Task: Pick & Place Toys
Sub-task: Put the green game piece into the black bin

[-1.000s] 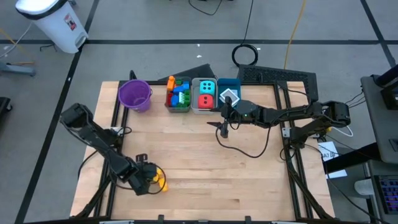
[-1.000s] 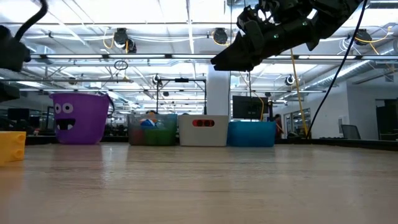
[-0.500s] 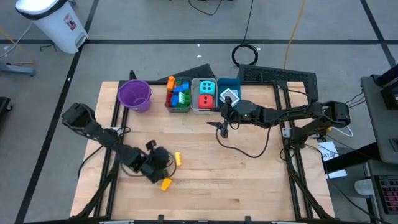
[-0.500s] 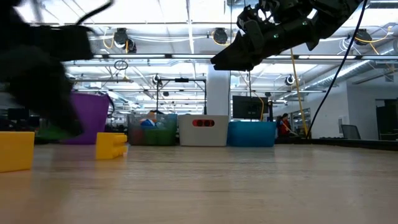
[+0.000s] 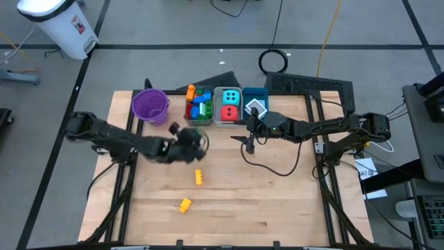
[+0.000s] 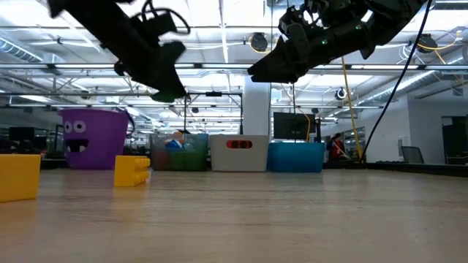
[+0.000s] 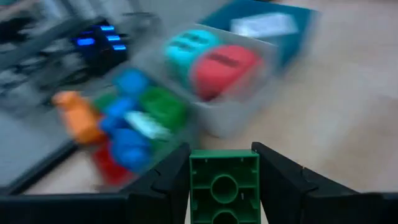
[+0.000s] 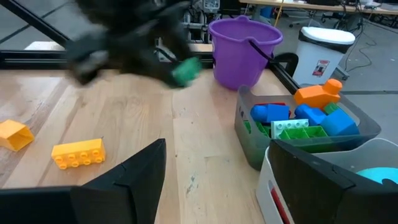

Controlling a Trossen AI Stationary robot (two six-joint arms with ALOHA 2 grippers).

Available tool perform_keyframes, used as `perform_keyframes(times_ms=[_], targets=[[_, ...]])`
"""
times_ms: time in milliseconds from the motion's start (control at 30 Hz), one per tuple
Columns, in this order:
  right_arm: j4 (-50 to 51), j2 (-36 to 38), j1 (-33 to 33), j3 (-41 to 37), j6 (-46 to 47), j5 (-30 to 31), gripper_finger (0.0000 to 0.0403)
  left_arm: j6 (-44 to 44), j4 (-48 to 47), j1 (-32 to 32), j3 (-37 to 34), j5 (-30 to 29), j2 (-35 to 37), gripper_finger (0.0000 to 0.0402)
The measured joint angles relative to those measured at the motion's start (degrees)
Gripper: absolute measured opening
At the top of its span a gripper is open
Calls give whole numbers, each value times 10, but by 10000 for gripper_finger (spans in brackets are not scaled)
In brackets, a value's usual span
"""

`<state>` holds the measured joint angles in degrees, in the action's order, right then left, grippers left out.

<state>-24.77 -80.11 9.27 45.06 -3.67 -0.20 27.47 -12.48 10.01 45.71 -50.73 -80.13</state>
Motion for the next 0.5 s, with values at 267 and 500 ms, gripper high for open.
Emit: perform_keyframes(times_ms=[267,500], targets=[[2,0,0,0,0,0,256,15,10,-180,-2,18,-22,149],[2,0,0,0,-1,-1,256,-20,66,-275,-2,75,-74,178]])
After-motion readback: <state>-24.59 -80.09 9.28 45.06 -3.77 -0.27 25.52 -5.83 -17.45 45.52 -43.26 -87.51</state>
